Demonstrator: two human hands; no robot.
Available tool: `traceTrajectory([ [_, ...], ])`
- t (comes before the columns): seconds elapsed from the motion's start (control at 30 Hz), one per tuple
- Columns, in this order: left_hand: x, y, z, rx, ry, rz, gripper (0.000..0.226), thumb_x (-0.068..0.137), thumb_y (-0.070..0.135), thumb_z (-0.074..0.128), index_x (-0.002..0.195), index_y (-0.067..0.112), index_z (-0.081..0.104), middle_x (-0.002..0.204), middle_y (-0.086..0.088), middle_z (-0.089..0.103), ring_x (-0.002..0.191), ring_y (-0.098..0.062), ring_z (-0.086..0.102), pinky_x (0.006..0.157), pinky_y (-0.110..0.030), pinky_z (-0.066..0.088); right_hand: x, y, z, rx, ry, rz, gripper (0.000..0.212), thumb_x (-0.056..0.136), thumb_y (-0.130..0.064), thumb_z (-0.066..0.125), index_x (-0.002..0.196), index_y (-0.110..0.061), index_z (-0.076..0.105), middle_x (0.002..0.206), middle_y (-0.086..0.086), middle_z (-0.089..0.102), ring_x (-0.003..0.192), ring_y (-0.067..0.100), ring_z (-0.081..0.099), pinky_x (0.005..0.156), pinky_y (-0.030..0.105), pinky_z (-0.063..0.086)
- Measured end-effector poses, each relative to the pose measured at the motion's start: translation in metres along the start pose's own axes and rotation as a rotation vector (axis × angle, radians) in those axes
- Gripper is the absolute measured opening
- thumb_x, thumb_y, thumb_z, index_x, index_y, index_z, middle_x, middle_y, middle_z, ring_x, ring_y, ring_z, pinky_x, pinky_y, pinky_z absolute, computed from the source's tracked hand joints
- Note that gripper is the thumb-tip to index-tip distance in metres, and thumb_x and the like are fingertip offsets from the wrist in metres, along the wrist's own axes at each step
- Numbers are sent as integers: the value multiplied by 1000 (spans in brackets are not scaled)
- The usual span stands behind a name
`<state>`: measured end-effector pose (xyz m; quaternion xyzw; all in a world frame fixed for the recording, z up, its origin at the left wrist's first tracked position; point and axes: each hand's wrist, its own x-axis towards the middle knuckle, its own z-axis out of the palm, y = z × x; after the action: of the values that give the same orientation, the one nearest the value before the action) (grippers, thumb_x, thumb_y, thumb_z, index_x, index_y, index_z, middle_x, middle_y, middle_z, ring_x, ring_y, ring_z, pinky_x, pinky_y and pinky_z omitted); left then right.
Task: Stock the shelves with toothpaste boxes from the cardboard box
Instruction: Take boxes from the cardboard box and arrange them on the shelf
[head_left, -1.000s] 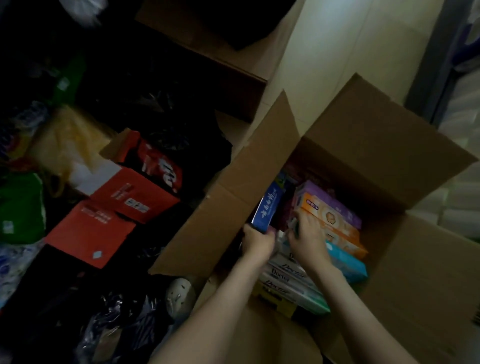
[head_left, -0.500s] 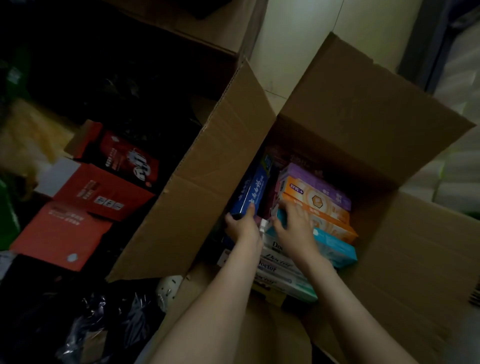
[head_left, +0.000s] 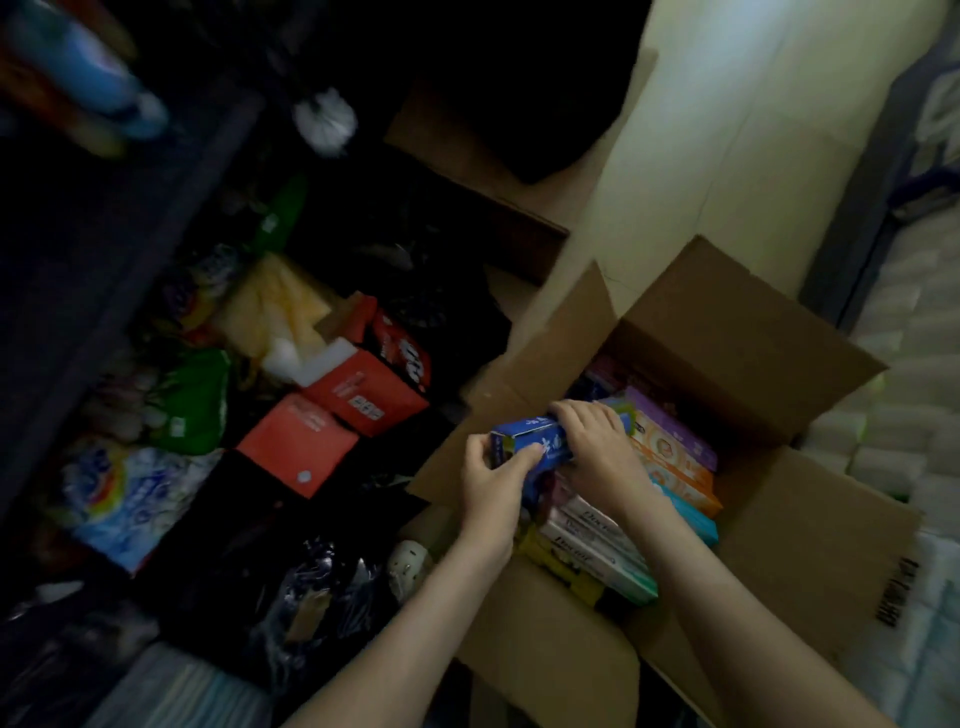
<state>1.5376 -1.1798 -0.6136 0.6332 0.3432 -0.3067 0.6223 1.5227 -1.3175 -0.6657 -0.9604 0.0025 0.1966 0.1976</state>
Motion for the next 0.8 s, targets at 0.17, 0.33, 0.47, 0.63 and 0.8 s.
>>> traceTrajectory([
  [0.17, -44, 102, -84, 782, 223, 664, 62, 81, 19, 72, 134, 14, 41, 134, -7, 49, 121, -21, 48, 96, -24, 42, 35, -104, -77, -188, 110, -264, 65, 55, -25, 86, 113, -11, 59, 103, 4, 64, 92, 27, 63, 77, 37, 51],
  [0.33, -83, 191, -167, 1487, 495, 1080, 57, 74, 22, 69, 128, 9, 56, 119, -9, 62, 109, -26, 57, 101, -43, 42, 77, -239, -159, -302, 282, -496, 60, 61, -25, 79, 116, -12, 60, 107, 4, 63, 98, 29, 60, 79, 40, 50],
  [0.47, -106, 257, -240, 1566, 787, 1043, 31, 78, 10, 49, 103, 8, 67, 87, -6, 64, 81, -23, 59, 79, -35, 50, 108, -342, -208, -308, 403, -692, 61, 49, -22, 80, 106, -9, 62, 95, 5, 62, 84, 29, 60, 69, 38, 49],
  [0.63, -105, 303, -345, 1426, 1046, 1105, 46, 69, 18, 76, 110, 5, 60, 99, -8, 63, 91, -26, 60, 88, -38, 50, 160, -440, -229, -176, 545, -943, 68, 59, -17, 63, 126, -10, 54, 120, 4, 61, 108, 25, 50, 98, 35, 32],
  [0.8, -82, 314, -426, 1340, 1212, 1058, 62, 60, 14, 84, 116, -1, 63, 114, -14, 65, 104, -30, 62, 99, -44, 45, 208, -523, -215, -229, 630, -1181, 68, 65, -12, 74, 130, -11, 53, 120, 3, 60, 106, 24, 53, 97, 36, 39],
])
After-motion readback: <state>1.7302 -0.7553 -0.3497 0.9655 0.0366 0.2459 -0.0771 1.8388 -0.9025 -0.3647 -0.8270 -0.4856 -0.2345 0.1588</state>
